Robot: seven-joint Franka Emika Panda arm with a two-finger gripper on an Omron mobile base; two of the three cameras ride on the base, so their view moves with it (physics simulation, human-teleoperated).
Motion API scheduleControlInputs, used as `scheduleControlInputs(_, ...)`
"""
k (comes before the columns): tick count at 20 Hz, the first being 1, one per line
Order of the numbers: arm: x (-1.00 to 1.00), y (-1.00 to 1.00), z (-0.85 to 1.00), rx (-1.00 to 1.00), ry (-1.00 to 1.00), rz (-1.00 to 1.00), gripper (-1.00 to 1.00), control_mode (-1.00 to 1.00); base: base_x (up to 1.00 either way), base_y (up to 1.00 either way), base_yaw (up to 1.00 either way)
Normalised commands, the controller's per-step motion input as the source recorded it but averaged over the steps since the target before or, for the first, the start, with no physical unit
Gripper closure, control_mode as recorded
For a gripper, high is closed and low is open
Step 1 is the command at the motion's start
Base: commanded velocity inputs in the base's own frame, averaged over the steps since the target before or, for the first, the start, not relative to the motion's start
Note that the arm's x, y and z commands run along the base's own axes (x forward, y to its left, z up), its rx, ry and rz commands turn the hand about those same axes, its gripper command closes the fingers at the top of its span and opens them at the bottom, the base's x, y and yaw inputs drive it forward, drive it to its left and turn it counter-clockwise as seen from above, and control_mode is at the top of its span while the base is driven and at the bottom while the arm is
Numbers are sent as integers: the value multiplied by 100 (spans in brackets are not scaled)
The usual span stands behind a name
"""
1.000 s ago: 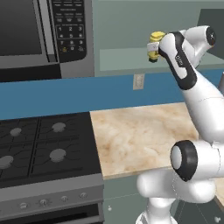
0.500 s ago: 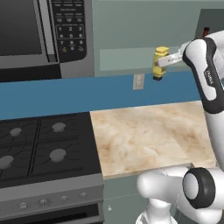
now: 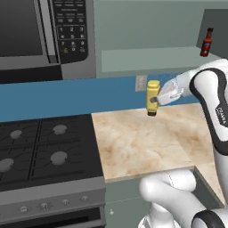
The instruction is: Take 2 condiments from the cabinet and move them on the counter near the stove.Make sure the condiments are lined up with each other, next to each other.
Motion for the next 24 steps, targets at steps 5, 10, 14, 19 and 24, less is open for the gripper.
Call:
scheduleControlInputs(5, -9, 75, -100, 2, 0, 24, 100, -100, 0, 0, 0)
scheduleControlInputs(10, 43, 25, -60, 6, 2, 30, 100, -100, 0, 0, 0)
scheduleControlInputs(14, 66, 9, -52, 3, 3, 35, 100, -100, 0, 0, 0)
scheduleControlInputs(19, 78, 1, -42, 3, 0, 30, 100, -100, 0, 0, 0)
scheduleControlInputs(24, 69, 0, -16, 4, 0, 17, 100, -100, 0, 0, 0)
